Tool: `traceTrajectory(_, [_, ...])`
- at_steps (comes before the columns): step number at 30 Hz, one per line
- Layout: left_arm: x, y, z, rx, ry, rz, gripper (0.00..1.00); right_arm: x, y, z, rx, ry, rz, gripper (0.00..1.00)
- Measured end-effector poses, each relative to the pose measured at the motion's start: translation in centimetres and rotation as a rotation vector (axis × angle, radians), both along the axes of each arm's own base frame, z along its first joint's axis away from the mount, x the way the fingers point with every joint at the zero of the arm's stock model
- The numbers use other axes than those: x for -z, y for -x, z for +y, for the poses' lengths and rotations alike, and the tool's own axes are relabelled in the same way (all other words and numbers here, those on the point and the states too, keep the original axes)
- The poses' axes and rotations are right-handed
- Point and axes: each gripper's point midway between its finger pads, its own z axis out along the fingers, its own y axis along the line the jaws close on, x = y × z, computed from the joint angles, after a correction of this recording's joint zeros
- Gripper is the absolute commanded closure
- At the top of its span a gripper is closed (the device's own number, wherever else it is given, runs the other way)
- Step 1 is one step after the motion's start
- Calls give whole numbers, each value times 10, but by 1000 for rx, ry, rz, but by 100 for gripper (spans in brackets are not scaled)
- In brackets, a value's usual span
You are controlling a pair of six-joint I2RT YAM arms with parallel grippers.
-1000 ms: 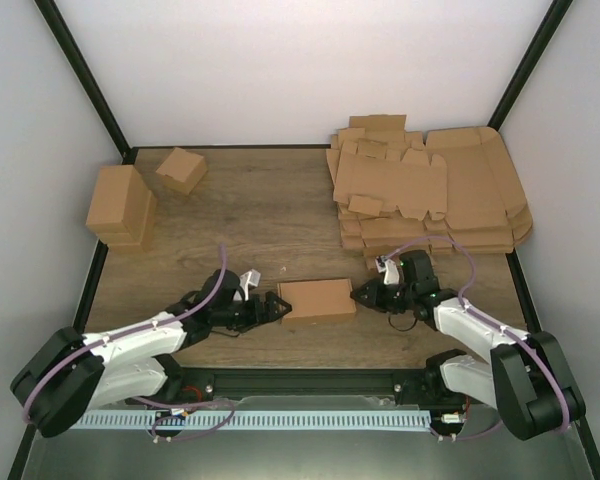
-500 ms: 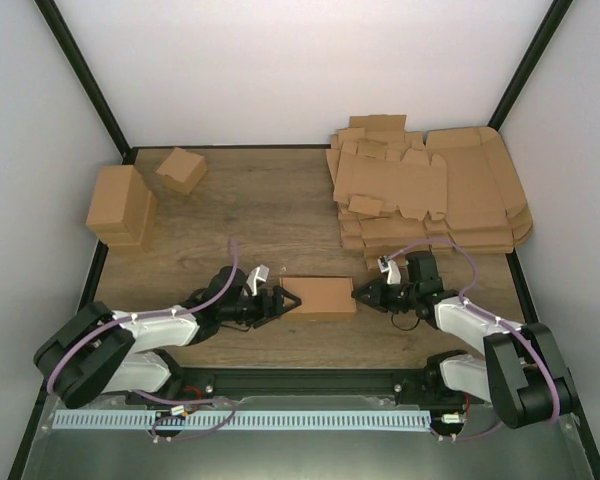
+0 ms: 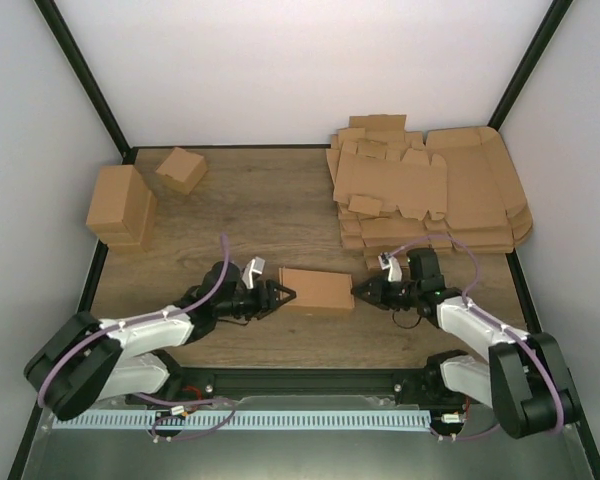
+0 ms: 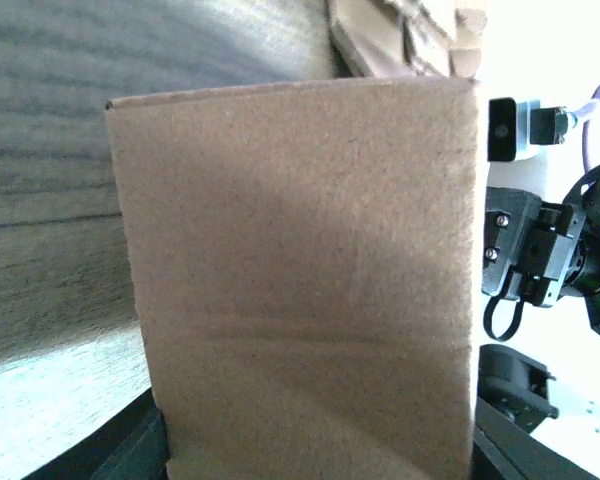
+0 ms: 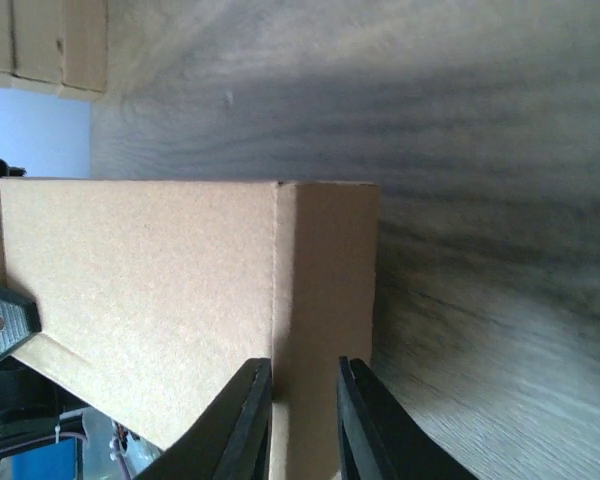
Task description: Fold the paper box
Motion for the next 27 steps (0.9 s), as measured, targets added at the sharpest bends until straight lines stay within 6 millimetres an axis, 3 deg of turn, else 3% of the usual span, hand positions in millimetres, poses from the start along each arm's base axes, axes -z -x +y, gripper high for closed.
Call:
traceTrajectory(4, [-24, -13, 15, -66, 32, -41, 47, -31, -13, -1, 15, 4, -86, 71])
traceTrajectory(9, [-72, -53, 55, -225, 61, -135, 47, -78, -26, -4, 50, 6, -223, 66])
traceTrajectory(14, [-131, -106, 141, -468, 50, -241, 48, -107, -28, -9, 80, 6, -319, 64])
traceTrajectory(21, [-195, -147, 272, -790, 33, -299, 48, -103, -24, -9, 81, 7, -299, 64])
traceTrajectory(23, [-212, -152, 299, -864, 36, -311, 48, -102, -23, -9, 78, 2, -294, 64])
traceTrajectory(27, [-233, -160, 334, -983, 65, -333, 46, -104, -22, -8, 74, -10, -296, 64])
